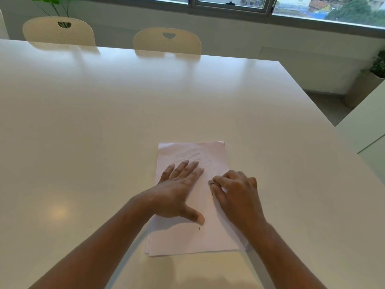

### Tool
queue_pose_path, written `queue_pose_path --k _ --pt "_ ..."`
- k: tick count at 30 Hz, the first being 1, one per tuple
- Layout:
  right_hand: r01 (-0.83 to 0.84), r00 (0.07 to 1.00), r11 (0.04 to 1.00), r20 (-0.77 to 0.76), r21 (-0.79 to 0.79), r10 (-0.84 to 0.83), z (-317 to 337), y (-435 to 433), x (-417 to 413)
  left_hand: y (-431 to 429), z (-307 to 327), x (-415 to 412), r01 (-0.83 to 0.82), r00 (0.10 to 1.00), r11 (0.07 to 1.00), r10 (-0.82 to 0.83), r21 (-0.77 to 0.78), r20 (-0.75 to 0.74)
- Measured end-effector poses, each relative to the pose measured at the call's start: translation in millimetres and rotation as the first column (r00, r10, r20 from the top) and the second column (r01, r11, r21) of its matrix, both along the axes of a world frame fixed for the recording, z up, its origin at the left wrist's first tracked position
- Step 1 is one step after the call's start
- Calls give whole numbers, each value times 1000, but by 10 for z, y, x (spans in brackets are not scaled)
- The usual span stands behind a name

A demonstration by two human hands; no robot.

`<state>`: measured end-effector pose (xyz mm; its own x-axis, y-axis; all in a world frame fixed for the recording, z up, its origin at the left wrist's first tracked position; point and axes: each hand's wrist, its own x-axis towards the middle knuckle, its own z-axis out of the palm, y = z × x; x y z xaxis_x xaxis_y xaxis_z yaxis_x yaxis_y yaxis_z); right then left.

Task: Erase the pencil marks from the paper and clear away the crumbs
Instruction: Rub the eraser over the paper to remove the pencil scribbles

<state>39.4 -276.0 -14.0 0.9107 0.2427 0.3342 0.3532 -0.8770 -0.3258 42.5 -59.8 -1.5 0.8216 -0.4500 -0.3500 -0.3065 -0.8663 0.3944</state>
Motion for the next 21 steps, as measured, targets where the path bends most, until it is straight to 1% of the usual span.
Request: queue_pose_path --k 2,4,6,9,12,15,18,19,21 --pt "-54 999 999 -8 4 54 -18 63 -85 2 -6 5 -1 1000 1000 1 4 -4" --pt "-162 986 987 -44 11 163 -31 136 -287 2 -13 5 2 1000 1000 -2 9 -13" --pt "-204 978 979 -42 -28 203 -37 105 -345 4 -16 10 4 1000 1000 -3 14 -20" --pt "-58 998 996 36 -64 60 -46 -7 -76 5 -20 24 10 1000 999 -9 31 -27" --pt "23 1000 995 14 -98 -22 4 -45 179 5 -20 33 22 999 999 -21 35 -33" --pt "18 999 990 30 -139 -14 9 28 62 10 -31 37 32 999 999 -31 31 -36" --pt "-70 995 981 50 -182 80 -28 84 -228 21 -55 36 35 999 999 -34 26 -31" --pt "-67 994 978 73 -198 83 -30 73 -204 23 -52 44 36 999 999 -35 27 -29" --pt "19 996 983 93 -184 -1 -29 16 -4 12 -45 42 36 999 999 -35 30 -36"
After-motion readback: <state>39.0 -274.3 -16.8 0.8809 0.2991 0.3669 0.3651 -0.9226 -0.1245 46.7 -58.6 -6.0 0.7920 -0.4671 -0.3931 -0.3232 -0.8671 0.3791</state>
